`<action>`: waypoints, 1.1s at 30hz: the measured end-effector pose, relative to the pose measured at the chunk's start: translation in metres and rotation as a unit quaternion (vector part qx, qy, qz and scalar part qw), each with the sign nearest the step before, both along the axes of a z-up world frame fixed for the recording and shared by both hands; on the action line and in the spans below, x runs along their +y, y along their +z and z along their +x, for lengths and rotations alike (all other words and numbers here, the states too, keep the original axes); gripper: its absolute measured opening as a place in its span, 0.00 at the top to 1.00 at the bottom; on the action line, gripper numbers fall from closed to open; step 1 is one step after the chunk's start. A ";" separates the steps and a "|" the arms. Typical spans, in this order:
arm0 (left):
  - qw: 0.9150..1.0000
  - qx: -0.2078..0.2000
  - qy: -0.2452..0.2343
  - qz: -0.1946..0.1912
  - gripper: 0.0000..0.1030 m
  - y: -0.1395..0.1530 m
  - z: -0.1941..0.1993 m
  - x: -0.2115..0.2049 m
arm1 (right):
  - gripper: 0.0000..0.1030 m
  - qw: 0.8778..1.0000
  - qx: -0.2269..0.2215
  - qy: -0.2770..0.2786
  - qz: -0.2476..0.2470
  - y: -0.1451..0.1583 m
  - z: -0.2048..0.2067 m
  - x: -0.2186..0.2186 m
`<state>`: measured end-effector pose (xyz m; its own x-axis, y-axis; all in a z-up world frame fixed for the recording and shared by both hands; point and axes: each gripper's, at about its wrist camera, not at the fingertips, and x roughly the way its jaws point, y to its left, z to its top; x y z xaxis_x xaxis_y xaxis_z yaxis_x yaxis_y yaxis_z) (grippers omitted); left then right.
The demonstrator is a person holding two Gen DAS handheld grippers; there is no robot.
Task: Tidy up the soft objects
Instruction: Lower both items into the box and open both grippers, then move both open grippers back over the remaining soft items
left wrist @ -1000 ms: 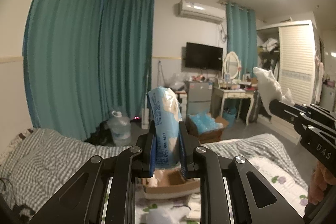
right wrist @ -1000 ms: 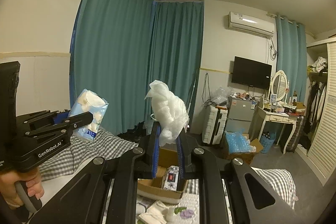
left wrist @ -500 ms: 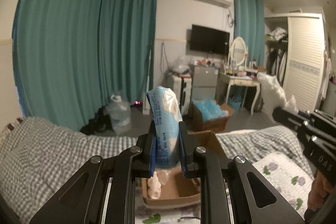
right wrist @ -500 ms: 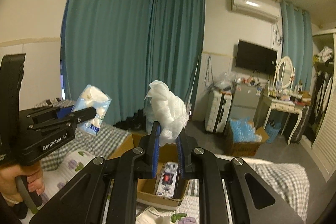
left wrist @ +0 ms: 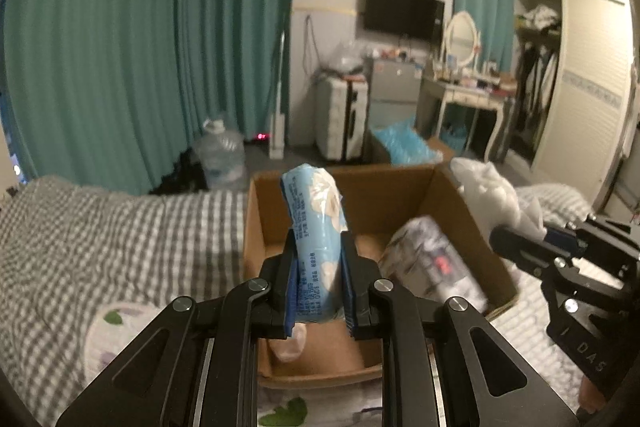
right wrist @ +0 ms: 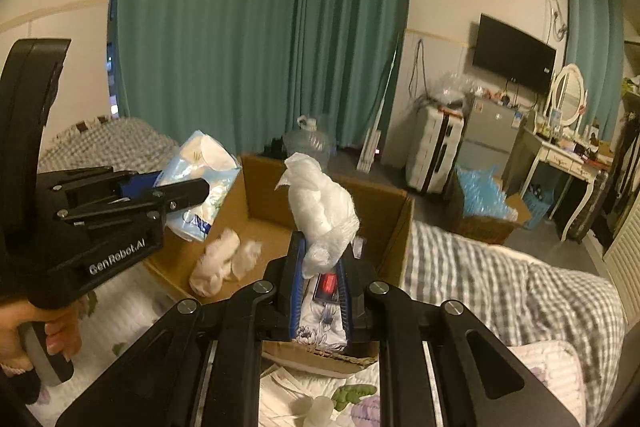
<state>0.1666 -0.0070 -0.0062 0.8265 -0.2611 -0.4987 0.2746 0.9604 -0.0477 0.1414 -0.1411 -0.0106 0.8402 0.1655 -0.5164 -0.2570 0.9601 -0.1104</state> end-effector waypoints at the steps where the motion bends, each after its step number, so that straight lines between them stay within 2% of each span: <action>1: 1.000 0.008 0.002 0.003 0.83 -0.008 0.003 -0.001 | 0.86 1.000 0.008 0.001 0.000 -0.006 0.005 0.000; 5: 0.999 0.034 0.006 0.011 0.79 -0.027 0.015 -0.001 | 0.86 0.999 0.042 0.009 -0.003 -0.033 0.019 0.004; 11: 0.996 0.084 0.016 0.022 0.79 -0.054 0.028 -0.005 | 0.83 0.998 0.057 0.009 -0.016 -0.055 0.027 0.007; 15: 0.996 0.082 0.021 0.032 0.79 -0.054 0.027 -0.006 | 0.81 0.998 0.054 0.010 -0.015 -0.055 0.024 0.007; 19: 0.996 0.079 0.024 0.027 0.78 -0.049 0.027 -0.003 | 0.71 0.999 0.044 0.009 -0.011 -0.050 0.021 0.007; 20: 0.996 0.076 0.023 0.027 0.71 -0.046 0.027 -0.002 | 0.66 0.999 0.039 0.008 -0.010 -0.048 0.019 0.006; 21: 0.996 0.075 0.024 0.028 0.58 -0.045 0.027 -0.002 | 0.64 0.999 0.035 0.006 -0.008 -0.045 0.017 0.006; 24: 0.996 0.073 0.029 0.029 0.38 -0.039 0.024 0.000 | 0.56 1.000 0.020 0.000 0.003 -0.032 0.009 -0.001; 27: 0.998 0.053 0.034 0.010 0.29 -0.025 0.013 0.005 | 0.49 1.000 0.000 -0.003 0.015 -0.014 -0.004 -0.005; 30: 0.999 0.025 0.043 0.010 0.28 -0.006 0.000 0.009 | 0.44 0.999 -0.025 -0.003 0.023 0.007 -0.021 -0.007; 31: 0.999 0.018 0.045 0.009 0.28 -0.001 -0.004 0.010 | 0.39 0.999 -0.032 -0.003 0.024 0.013 -0.025 -0.007; 33: 0.999 0.002 0.049 0.004 0.16 0.015 -0.014 0.015 | 0.25 0.998 -0.051 -0.008 0.024 0.026 -0.036 -0.007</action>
<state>0.1523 0.0077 0.0085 0.8459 -0.1757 -0.5035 0.1800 0.9828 -0.0406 0.1049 -0.1485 0.0156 0.8909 0.1754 -0.4191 -0.2322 0.9686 -0.0884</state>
